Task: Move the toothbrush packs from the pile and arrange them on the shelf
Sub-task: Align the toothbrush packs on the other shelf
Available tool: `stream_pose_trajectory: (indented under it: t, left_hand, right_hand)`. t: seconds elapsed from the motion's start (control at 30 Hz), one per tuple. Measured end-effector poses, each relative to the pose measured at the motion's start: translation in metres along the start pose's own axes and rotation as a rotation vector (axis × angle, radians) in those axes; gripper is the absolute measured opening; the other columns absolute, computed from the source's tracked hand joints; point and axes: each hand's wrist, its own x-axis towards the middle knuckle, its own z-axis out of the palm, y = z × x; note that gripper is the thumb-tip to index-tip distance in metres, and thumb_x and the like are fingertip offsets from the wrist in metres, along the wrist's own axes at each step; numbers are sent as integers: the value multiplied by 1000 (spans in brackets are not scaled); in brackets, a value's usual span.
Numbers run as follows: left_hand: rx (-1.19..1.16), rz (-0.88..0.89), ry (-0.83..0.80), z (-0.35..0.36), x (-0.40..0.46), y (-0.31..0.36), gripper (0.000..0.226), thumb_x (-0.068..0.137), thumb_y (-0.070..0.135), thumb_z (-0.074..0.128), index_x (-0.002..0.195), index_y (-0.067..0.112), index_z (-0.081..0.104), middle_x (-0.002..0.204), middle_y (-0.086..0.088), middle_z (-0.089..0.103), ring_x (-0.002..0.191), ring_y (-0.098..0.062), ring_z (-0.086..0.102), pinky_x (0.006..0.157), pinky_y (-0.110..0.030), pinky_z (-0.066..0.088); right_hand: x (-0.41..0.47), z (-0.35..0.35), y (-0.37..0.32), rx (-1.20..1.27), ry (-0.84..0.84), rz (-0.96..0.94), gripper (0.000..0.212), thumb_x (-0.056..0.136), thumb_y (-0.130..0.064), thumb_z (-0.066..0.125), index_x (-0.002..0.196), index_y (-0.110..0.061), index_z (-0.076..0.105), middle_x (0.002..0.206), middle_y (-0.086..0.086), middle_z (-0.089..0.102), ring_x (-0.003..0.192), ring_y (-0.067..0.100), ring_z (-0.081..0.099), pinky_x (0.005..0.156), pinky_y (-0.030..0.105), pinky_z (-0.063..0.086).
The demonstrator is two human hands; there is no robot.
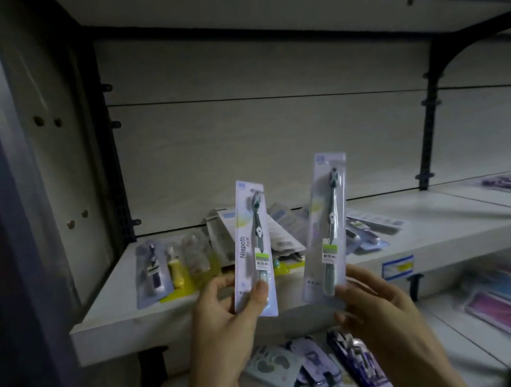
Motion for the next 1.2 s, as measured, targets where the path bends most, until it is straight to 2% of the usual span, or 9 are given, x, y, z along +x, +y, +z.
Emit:
stream_pose_trajectory:
  t: [0.13, 0.3, 0.37, 0.53, 0.67, 0.83, 0.93, 1.0, 1.2]
  left_hand:
    - [-25, -9, -68, 28, -12, -7, 20, 78, 9, 74, 91, 10, 58, 65, 4, 73, 57, -4, 67, 52, -11, 49]
    - [-28, -35, -150, 86, -32, -19, 18, 80, 6, 72, 88, 9, 56, 65, 0, 73, 57, -5, 66, 50, -11, 47]
    - [-38, -60, -168, 116, -42, -25, 20, 78, 7, 73, 91, 7, 57, 70, -4, 74, 62, -10, 68, 51, -13, 48]
    - [-41, -81, -223, 198, -72, -38, 23, 77, 6, 74, 93, 6, 57, 73, -8, 74, 66, -19, 67, 57, -19, 52]
    - [-32, -100, -301, 266, -102, -46, 23, 80, 13, 74, 95, 11, 57, 73, -2, 74, 73, -23, 69, 66, -31, 51]
    - [-46, -94, -373, 351, -142, -56, 22, 80, 14, 73, 94, 15, 57, 77, -2, 75, 66, -13, 66, 59, -25, 44]
    - [-42, -105, -443, 398, -160, -59, 27, 79, 17, 75, 99, 17, 57, 82, -3, 75, 72, -15, 69, 64, -25, 47]
    - [-34, -98, -492, 428, -169, -61, 26, 79, 16, 74, 97, 15, 56, 78, -2, 75, 71, -15, 70, 66, -25, 50]
    - [4, -87, -602, 518, -184, -75, 26, 77, 16, 76, 96, 13, 58, 78, -3, 75, 80, -27, 71, 84, -46, 53]
  right_hand:
    - [1, -33, -3, 35, 79, -31, 15, 88, -8, 61, 100, -9, 72, 91, 13, 73, 79, 24, 62, 65, 32, 46]
    - [-1, -98, -20, 7, 159, -71, 13, 89, -8, 61, 98, -8, 70, 79, 9, 71, 66, 18, 60, 53, 26, 47]
    - [-3, -129, -33, -4, 162, -87, 13, 90, -7, 59, 97, -9, 70, 75, 8, 71, 63, 17, 60, 55, 26, 46]
    - [-8, -215, -61, -39, 203, -107, 16, 90, -10, 59, 102, -11, 70, 84, 8, 72, 67, 15, 63, 62, 30, 47]
    - [-17, -286, -82, -94, 242, -130, 15, 90, -14, 61, 100, -16, 71, 78, 5, 73, 72, 18, 63, 65, 30, 46]
    - [-35, -369, -115, -107, 288, -142, 16, 90, -12, 58, 100, -15, 71, 87, 9, 73, 82, 23, 65, 72, 35, 50]
    - [-39, -416, -133, -86, 345, -120, 16, 89, -14, 59, 102, -16, 70, 92, 11, 72, 89, 28, 64, 78, 38, 50]
    - [-40, -445, -141, -81, 386, -111, 17, 89, -15, 61, 103, -17, 69, 95, 11, 71, 92, 28, 64, 75, 37, 49]
    - [-28, -522, -158, -73, 497, -147, 13, 91, -15, 60, 98, -18, 71, 81, 5, 74, 74, 19, 65, 63, 29, 47]
